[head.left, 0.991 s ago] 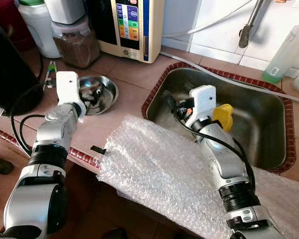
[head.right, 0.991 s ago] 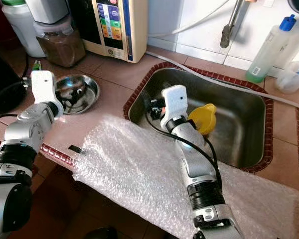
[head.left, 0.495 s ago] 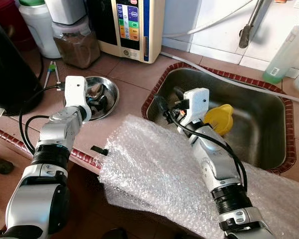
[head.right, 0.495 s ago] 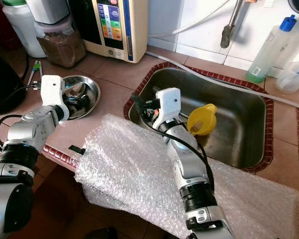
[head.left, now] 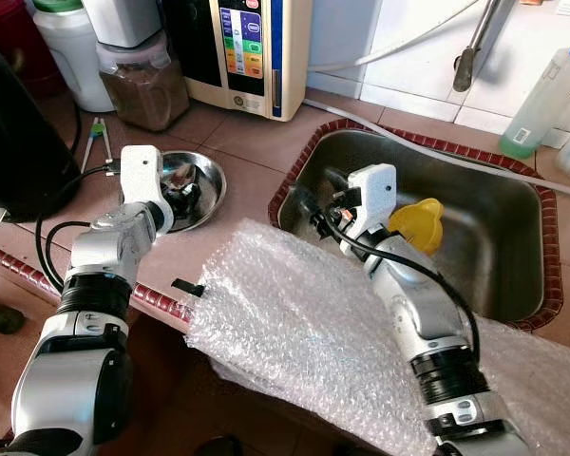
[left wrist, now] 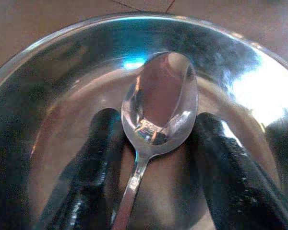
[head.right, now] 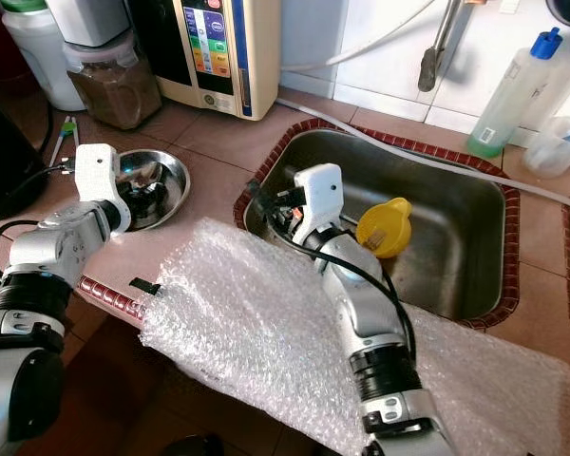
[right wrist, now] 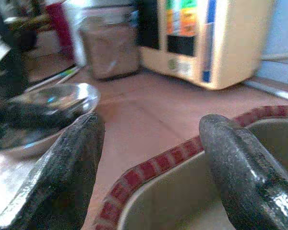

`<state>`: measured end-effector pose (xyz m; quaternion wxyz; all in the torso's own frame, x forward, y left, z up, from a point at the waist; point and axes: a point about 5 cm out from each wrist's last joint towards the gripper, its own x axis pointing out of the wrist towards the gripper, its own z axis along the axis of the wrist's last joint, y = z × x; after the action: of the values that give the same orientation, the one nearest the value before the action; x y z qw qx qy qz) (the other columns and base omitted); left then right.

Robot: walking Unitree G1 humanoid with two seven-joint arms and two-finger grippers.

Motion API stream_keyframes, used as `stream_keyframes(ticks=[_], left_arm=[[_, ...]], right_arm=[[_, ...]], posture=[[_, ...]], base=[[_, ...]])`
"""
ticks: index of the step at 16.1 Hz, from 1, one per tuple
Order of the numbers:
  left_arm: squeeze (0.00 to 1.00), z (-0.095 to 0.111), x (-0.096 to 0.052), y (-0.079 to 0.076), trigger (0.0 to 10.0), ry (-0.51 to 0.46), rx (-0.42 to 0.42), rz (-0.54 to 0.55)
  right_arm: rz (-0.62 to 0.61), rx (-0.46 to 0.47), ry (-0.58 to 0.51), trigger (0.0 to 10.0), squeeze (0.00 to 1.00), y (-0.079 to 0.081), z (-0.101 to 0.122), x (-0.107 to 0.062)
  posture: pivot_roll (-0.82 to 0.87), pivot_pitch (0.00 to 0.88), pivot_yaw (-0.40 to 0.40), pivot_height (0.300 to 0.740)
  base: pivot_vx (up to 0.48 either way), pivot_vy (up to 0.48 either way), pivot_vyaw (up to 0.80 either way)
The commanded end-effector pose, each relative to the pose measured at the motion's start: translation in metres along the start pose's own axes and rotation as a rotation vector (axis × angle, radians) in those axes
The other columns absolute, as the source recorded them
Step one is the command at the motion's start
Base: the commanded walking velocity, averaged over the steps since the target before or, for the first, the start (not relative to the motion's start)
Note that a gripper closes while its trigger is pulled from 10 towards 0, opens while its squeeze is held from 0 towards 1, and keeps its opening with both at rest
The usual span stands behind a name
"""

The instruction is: Kitchen organization

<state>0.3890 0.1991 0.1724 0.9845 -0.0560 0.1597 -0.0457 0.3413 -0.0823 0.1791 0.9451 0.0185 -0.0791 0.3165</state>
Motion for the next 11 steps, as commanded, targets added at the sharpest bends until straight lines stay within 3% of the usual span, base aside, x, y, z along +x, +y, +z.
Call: stream_keyframes(ticks=[1, 3, 5, 11], left_arm=[[0.00, -0.018, 0.002, -0.001, 0.0, 0.085, -0.035, 0.007], [0.00, -0.017, 0.002, -0.004, 0.5, 0.111, -0.075, 0.008], [0.00, -0.016, 0.001, -0.003, 0.0, 0.106, -0.073, 0.003], [0.00, -0.011, -0.001, -0.002, 0.0, 0.078, -0.061, 0.013]], right_arm=[[0.078, -0.030, 0.005, 10.0, 0.00, 0.008, 0.006, 0.002], [0.237, -0.046, 0.110, 10.0, 0.00, 0.018, -0.007, -0.006], [0.275, -0.041, 0.133, 10.0, 0.00, 0.020, -0.009, -0.009], [0.212, -0.039, 0.100, 10.0, 0.00, 0.014, -0.001, -0.007]], posture=[[0.03, 0.147, 0.031, 0.740], [0.03, 0.145, 0.030, 0.740], [0.03, 0.144, 0.030, 0.740], [0.03, 0.142, 0.032, 0.740]], base=[[0.000, 0.000, 0.00], [0.000, 0.000, 0.00], [0.000, 0.000, 0.00], [0.000, 0.000, 0.00]])
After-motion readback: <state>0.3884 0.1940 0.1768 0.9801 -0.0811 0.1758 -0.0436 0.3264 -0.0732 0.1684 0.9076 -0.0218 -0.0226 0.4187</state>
